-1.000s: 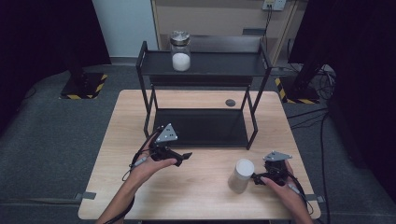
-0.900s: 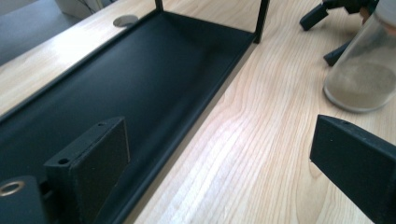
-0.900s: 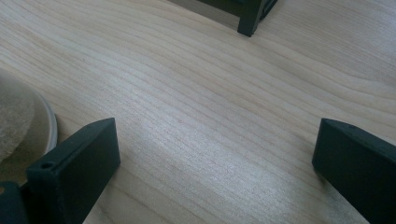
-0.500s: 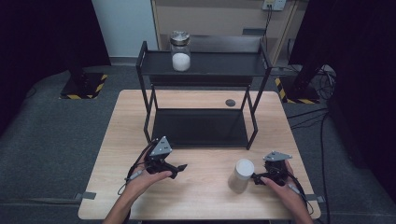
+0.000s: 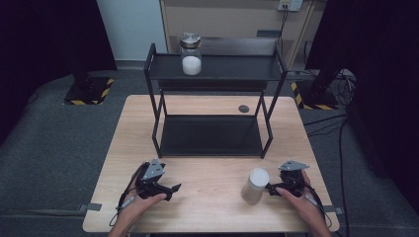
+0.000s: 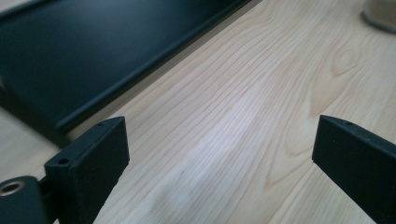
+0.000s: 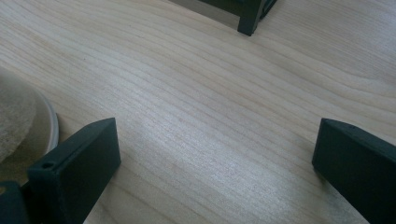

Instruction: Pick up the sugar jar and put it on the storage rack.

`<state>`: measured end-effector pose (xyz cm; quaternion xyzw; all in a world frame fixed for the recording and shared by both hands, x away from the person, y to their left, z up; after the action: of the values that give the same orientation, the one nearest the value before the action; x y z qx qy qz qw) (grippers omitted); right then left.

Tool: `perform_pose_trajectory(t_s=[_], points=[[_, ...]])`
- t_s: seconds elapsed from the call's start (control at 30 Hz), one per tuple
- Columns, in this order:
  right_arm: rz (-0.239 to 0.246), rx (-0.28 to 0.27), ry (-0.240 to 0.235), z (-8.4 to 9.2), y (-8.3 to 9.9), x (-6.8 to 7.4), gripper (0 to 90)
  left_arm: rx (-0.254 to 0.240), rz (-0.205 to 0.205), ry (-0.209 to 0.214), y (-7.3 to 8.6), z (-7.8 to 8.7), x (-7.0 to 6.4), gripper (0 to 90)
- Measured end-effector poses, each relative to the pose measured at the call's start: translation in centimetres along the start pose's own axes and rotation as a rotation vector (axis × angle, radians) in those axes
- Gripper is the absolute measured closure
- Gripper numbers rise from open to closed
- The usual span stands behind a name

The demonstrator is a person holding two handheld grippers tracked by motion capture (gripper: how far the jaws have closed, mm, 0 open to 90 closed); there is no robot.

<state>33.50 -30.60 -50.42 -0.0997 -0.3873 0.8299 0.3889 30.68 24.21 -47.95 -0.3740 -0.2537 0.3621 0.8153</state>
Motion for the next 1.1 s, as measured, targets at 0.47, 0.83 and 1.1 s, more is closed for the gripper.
perform_pose_trajectory(t_s=[0.47,0.83,1.1], points=[[0.006,0.000,-0.008,0.3,0.3,0.1,1.6,0.104,0.059,-0.110,2.2,0.4,1.6,4.1],[0.007,-0.001,-0.008,0.3,0.3,0.1,1.6,0.147,0.054,-0.107,2.5,-0.3,1.5,3.2],[0.008,-0.001,-0.007,0.3,0.3,0.1,1.6,0.147,0.086,-0.093,2.8,-0.5,1.8,0.0]])
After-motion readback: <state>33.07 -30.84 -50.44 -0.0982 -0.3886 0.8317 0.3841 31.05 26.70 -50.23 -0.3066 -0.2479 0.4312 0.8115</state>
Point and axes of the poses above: each handheld gripper's, and its own axes: z roughly backward along the jaws, y roughly out of its underside, x roughly to its left, the point moved 8 cm from there along -z, roughly forward along the jaws, and after that the axes turned 11 degrees about -y, right-handed, at the moved point
